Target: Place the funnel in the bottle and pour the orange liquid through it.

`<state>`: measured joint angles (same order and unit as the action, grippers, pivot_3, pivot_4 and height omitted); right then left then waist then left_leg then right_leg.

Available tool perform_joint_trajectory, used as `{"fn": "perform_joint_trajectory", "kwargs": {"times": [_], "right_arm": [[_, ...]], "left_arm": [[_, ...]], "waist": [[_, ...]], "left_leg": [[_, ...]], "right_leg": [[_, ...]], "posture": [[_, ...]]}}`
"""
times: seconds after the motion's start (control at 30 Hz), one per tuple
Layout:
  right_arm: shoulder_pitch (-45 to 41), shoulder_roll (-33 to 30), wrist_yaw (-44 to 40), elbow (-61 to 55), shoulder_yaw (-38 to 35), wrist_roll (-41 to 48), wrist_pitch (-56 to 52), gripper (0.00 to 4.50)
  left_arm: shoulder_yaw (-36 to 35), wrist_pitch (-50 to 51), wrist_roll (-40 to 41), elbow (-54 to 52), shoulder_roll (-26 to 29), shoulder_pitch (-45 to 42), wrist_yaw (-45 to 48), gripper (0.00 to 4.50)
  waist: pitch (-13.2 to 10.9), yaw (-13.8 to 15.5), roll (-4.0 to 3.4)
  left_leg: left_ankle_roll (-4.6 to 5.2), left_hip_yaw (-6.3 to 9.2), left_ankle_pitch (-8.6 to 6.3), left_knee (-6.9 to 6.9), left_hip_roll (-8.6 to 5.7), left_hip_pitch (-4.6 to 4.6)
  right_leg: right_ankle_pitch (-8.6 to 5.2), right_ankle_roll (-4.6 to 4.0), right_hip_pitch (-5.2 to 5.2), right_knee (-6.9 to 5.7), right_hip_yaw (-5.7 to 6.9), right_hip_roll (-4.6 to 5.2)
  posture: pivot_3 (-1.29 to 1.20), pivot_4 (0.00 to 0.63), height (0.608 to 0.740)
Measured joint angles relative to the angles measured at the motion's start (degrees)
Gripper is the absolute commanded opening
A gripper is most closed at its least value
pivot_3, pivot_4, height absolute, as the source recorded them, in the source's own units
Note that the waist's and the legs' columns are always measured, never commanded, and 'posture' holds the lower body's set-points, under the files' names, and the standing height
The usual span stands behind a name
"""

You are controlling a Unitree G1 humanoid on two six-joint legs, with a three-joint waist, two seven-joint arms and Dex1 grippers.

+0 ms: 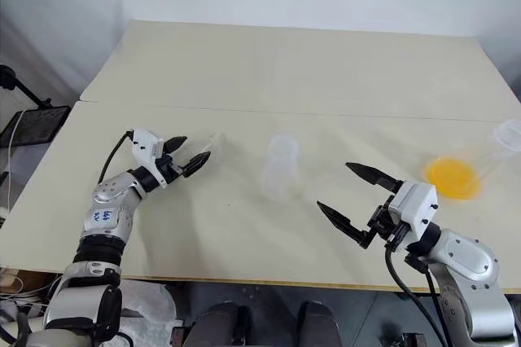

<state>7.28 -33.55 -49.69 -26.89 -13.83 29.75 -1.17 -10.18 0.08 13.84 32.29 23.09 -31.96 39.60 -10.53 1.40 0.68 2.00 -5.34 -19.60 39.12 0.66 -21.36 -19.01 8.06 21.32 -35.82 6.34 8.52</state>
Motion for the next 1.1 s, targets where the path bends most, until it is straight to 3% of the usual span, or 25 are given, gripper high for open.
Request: {"fn": "perform_joint_trajectory", "kwargs": {"times": [0.4, 0.63, 0.8, 0.97, 1.1], "right_arm": [[-0.8, 0.0, -0.1, 0.0, 2.1, 0.0, 0.0, 4.50], [-0.8, 0.0, -0.2, 0.0, 2.2, 0.0, 0.0, 4.50], [-0.2, -0.1, -0.2, -1.7, 2.1, 0.4, -0.1, 4.50], [1.0, -0.1, 0.2, -3.3, 1.7, 1.1, -0.2, 4.50], [2.1, 0.5, 1.6, -2.6, -0.1, 1.1, -0.1, 4.50]], "left_arm": [[0.0, -0.2, 0.2, -0.5, -0.1, 0.5, -0.5, 0.02], [-0.1, -0.1, 2.5, -2.5, 0.4, 0.9, 3.6, 0.02], [0.3, 12.4, 10.0, -9.4, 8.4, 0.2, 16.7, 0.02], [7.0, 28.3, 13.4, -17.1, 18.1, -11.7, 30.4, 0.02], [13.3, 33.9, 13.2, -17.6, 18.3, -23.1, 37.9, 0.02]], "waist": [[0.0, 0.0, 0.00], [0.0, -0.1, 0.00], [0.0, -0.2, 0.00], [0.0, 0.4, 0.03], [0.0, 0.1, 0.03]], "left_leg": [[0.00, 0.00, 0.00, 0.00, 0.01, 0.00], [0.00, 0.01, 0.00, 0.02, 0.01, 0.01], [-0.01, 0.02, 0.00, 0.01, 0.05, -0.05], [0.01, 0.15, 0.01, 0.09, -0.08, -0.08], [0.02, 0.06, 0.01, 0.06, -0.10, -0.09]], "right_leg": [[0.00, 0.00, 0.00, -0.01, 0.00, 0.00], [0.00, 0.00, -0.01, -0.01, 0.00, -0.01], [0.00, 0.00, 0.08, -0.05, 0.01, -0.04], [0.00, 0.00, -0.05, -0.03, -0.01, -0.03], [0.01, 0.02, -0.02, 0.05, -0.04, -0.05]], "posture": [[0.00, 0.150, 0.740], [0.00, 0.150, 0.740], [0.00, 0.150, 0.740], [0.00, 0.150, 0.740], [0.00, 0.150, 0.740]]}}
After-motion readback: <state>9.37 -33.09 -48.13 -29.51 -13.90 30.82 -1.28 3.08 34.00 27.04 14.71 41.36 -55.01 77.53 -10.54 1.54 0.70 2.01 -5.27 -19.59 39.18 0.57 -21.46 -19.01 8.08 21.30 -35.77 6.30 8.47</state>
